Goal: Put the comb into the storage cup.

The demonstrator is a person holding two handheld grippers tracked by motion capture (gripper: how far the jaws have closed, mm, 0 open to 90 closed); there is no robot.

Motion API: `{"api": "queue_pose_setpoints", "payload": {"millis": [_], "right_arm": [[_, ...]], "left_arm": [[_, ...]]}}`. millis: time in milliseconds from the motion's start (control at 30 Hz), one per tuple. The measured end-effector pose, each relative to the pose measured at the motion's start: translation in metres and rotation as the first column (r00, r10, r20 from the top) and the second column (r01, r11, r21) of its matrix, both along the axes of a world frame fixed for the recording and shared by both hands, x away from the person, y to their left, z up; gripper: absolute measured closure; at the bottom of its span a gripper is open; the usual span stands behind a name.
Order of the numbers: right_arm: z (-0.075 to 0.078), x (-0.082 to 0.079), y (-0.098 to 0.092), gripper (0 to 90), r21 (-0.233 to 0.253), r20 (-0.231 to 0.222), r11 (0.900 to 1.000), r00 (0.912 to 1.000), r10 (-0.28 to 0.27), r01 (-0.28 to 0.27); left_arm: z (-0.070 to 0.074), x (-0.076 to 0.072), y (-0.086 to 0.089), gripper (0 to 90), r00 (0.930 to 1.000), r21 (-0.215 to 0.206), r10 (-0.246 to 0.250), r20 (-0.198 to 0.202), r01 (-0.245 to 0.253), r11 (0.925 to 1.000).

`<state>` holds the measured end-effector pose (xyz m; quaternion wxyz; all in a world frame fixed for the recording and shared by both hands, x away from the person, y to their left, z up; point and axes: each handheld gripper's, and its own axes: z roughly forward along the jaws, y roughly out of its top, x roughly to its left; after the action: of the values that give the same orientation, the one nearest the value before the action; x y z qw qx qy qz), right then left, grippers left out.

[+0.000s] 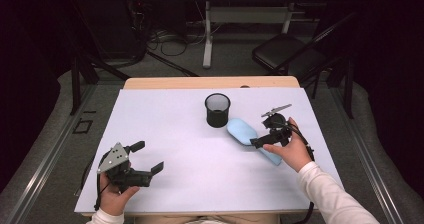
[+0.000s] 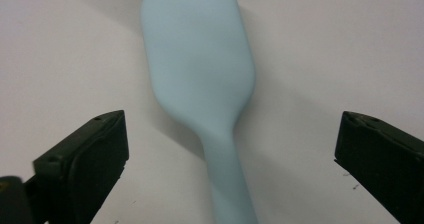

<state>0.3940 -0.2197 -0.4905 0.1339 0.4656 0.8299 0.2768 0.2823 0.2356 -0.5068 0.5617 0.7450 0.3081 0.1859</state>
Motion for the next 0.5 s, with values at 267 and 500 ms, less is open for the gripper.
{"api": "queue_pose_setpoints", "payload": {"millis": [267, 500], "right_arm": [[0.0002, 0.0025, 0.0063, 0.0, -0.023, -0.019, 1.0, 0.9997, 0.017, -0.017], [0.0019, 0.0067, 0.0101, 0.0, -0.073, -0.032, 0.997, 0.9989, 0.034, -0.036]], "left_arm": [[0.0, 0.0, -0.0003, 0.9, 1.0, -0.003, 0.001, 0.0, -0.001, 1.0], [0.0, -0.0001, 0.0, 0.9, 1.0, -0.001, 0.001, 0.0, -0.001, 1.0]]}}
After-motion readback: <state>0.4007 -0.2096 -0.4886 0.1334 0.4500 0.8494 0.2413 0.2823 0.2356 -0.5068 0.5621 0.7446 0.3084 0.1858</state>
